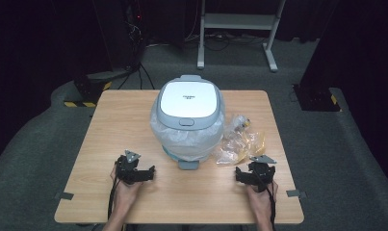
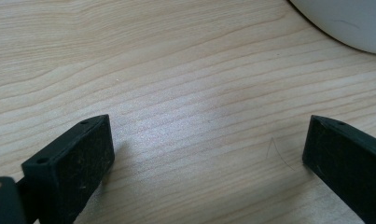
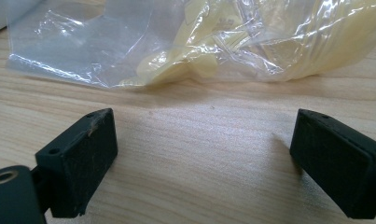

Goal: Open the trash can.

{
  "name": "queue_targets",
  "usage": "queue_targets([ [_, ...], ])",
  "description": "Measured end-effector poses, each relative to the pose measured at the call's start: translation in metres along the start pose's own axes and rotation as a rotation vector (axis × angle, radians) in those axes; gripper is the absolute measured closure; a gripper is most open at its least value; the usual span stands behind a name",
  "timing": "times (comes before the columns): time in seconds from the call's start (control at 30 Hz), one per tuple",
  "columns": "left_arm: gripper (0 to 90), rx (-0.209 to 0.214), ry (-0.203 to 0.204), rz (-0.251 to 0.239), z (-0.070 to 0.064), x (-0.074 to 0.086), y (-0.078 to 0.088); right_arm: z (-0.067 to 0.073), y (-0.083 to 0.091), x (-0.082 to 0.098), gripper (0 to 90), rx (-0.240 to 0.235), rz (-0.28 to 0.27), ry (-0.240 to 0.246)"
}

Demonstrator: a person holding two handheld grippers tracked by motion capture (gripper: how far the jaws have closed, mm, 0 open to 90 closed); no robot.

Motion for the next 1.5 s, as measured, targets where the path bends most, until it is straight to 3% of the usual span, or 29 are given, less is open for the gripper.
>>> queue_targets([
  [0.63,4.0,-0.022,0.016,0.008,-0.003,-0.002,0.0,0.001,0.001,0.0,12.3,-0.01,-0.016,0.015],
  [1.07,3.9,0.013,0.033,0.002,-0.011,-0.003,0.004,0.002,0.001,0.0,13.7,-0.011,-0.018,0.018],
  [1.5,3.5,0.07,0.024,0.006,-0.024,-0.006,0.001,0.002,0.001,0.0,13.7,-0.011,-0.018,0.017],
])
Point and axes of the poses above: each handheld gripper's, and its own axes: y roughly backward along the jaws, x roughly out of its underside, z roughly to its left, the point moved 4 cm from there along -y, roughly forward along the jaws, and after that the axes turned 6 degrees about y, right-handed, at the moved point
